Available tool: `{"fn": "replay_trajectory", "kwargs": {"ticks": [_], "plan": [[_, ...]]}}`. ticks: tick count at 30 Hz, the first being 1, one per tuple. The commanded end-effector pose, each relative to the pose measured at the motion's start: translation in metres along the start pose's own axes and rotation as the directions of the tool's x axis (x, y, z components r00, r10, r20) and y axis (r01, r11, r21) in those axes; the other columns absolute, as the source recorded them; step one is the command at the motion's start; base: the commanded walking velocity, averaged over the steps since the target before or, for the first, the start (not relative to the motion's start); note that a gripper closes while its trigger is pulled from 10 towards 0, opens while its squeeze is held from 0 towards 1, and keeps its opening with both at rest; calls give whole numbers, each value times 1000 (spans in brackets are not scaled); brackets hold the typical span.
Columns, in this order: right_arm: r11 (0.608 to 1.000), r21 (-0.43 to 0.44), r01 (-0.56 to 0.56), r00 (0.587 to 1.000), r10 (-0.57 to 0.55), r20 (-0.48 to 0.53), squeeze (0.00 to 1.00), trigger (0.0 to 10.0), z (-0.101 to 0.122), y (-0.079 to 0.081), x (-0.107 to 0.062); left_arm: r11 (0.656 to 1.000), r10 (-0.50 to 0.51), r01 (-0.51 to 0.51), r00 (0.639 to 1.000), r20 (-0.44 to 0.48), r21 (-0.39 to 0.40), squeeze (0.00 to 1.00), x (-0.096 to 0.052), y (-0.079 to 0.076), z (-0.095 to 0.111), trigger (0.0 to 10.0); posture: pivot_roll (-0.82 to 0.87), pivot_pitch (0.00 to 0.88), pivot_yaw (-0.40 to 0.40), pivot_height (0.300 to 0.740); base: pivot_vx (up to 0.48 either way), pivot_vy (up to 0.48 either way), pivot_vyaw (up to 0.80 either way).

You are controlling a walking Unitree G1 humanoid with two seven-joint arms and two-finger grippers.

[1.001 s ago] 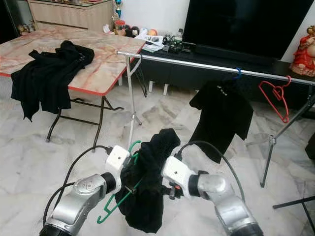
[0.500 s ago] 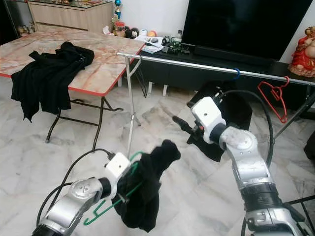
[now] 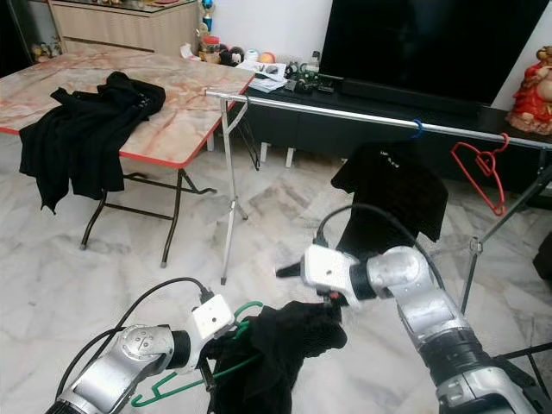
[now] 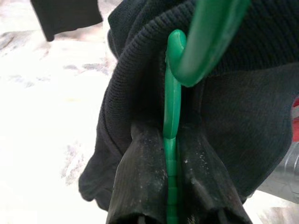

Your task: Hang hanger

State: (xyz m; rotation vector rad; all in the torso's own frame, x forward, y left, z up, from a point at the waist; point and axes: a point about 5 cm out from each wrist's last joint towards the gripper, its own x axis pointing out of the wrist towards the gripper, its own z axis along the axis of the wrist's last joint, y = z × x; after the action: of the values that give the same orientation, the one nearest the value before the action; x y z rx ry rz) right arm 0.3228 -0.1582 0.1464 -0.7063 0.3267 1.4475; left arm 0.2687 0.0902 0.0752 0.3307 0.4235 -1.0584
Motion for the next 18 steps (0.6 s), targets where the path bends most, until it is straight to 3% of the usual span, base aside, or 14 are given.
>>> {"fn": "replay_trajectory", "kwargs": {"ticks": [1, 3, 4, 5, 6, 9, 10, 11, 12, 16, 18], "plan": [[1000, -11, -23, 998, 22, -60, 0, 10000, -8, 2, -2, 998, -14, 12, 999, 39, 63, 0, 0, 0, 15, 10000, 166, 0, -105, 740, 0, 0, 0], [999, -3, -43, 997, 43, -59, 0, 10000, -10, 4, 0, 998, -18, 16, 999, 37, 68, 0, -1, 1, 16, 10000, 166, 0, -105, 740, 0, 0, 0], [999, 6, -51, 997, 51, -57, 408, 10000, -13, 5, 2, 997, -24, 21, 999, 37, 71, 0, -1, 1, 16, 10000, 168, 0, -103, 740, 0, 0, 0], [999, 6, -51, 997, 51, -57, 408, 10000, -13, 5, 2, 997, -24, 21, 999, 37, 71, 0, -1, 1, 16, 10000, 168, 0, -103, 740, 0, 0, 0], [999, 8, -53, 996, 54, -69, 1000, 10000, -16, 6, 4, 997, -32, 29, 999, 38, 74, 0, -1, 1, 17, 10000, 172, 0, -98, 740, 0, 0, 0], [999, -8, -51, 994, 50, -94, 1000, 10000, -21, 7, 7, 996, -47, 44, 998, 39, 78, 0, -1, -1, 19, 10000, 171, 0, -94, 740, 0, 0, 0], [999, 1, -35, 996, 35, -88, 184, 10000, -21, 6, 9, 995, -62, 59, 997, 39, 84, 0, -1, -2, 20, 10000, 170, 0, -91, 740, 0, 0, 0], [999, 1, -35, 996, 35, -88, 184, 10000, -21, 6, 9, 995, -62, 59, 997, 39, 84, 0, -1, -2, 20, 10000, 170, 0, -91, 740, 0, 0, 0], [999, -13, -32, 995, 30, -92, 0, 10000, -22, 5, 11, 993, -76, 73, 996, 38, 90, 0, -1, -3, 21, 10000, 170, 0, -91, 740, 0, 0, 0], [998, -57, -8, 980, -4, -197, 0, 10000, -32, 3, 15, 990, -102, 98, 994, 35, 101, 0, -1, -6, 24, 10000, 175, 0, -89, 740, 0, 0, 0], [998, -64, -2, 979, -11, -203, 0, 10000, -32, 3, 16, 989, -109, 105, 993, 34, 103, 0, -1, -7, 24, 10000, 175, 0, -89, 740, 0, 0, 0]]}}
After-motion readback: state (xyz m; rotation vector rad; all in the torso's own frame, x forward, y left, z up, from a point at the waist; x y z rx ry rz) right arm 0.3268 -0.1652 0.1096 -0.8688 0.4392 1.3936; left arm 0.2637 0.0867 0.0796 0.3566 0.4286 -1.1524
